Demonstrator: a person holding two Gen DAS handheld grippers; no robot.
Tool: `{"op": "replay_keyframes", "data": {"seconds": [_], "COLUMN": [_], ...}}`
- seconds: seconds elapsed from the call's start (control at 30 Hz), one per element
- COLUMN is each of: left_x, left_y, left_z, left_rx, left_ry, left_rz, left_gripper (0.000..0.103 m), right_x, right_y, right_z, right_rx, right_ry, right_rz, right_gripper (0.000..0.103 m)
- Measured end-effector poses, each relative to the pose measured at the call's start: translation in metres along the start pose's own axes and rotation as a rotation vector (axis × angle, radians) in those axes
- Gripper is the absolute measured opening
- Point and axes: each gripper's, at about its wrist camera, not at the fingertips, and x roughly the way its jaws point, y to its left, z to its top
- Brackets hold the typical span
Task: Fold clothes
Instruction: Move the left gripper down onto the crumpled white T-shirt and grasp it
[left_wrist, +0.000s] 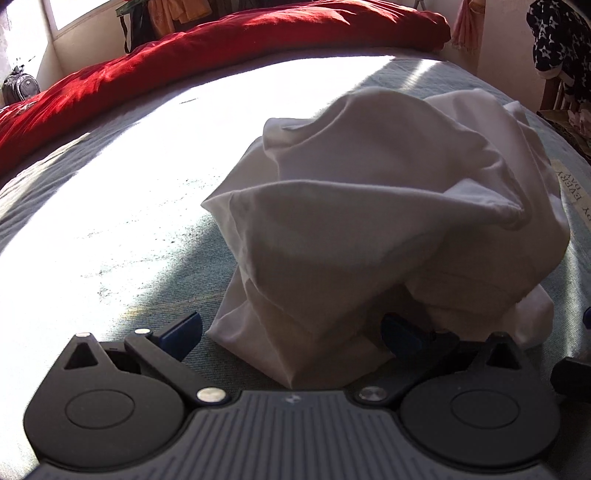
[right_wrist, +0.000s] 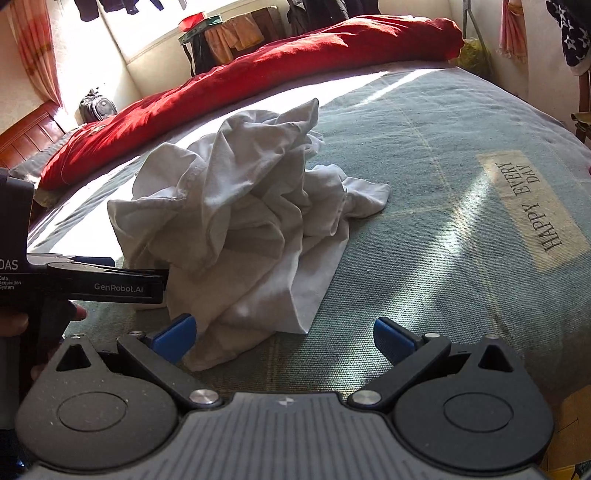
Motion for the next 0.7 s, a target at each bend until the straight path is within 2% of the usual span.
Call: {"op": "replay_keyframes", "data": {"seconds": [0.1, 0.17, 0.27, 0.37, 0.5, 0.6, 0.7], "left_x": [0.009, 0.009, 0.005, -0.010, -0.053, -0.060, -0.058], "left_y": [0.021, 0.026, 0.017, 0.010, -0.006, -0.024, -0.037], "left_z": [-0.004, -0.010, -0.019, -0.015, -0.007, 0.004, 0.016], "left_rx": [-0.079, -0.054, 0.067, 0.096, 0.234, 0.336, 0.391], "left_ry": [0.014, -0.005, -0.042, -0.056, -0.204, -0.266, -0.294], "left_rz": [-0.103, -0.121, -0.075, -0.021, 0.042, 0.094, 0.116], "left_gripper": [0.103, 0.103, 0.103, 0.102, 0.102, 0.102, 0.102], "right_x": [0.004, 0.007, 0.010, 0.011, 0.007, 0.008, 0.007], "right_y": [-0.002, -0.004, -0.007, -0.008, -0.010, -0.014, -0.016], "right_z": [0.002, 0.003, 0.004, 0.005, 0.005, 0.006, 0.005], "right_rx": [0.005, 0.013, 0.026, 0.029, 0.029, 0.045, 0.049], "right_ry": [-0.001, 0.000, 0.001, 0.000, -0.012, -0.015, -0.017], "right_rz": [0.014, 0.021, 0.028, 0.037, 0.037, 0.038, 0.044], "right_gripper": [0.103, 0.103, 0.103, 0.103, 0.103, 0.103, 0.103]}}
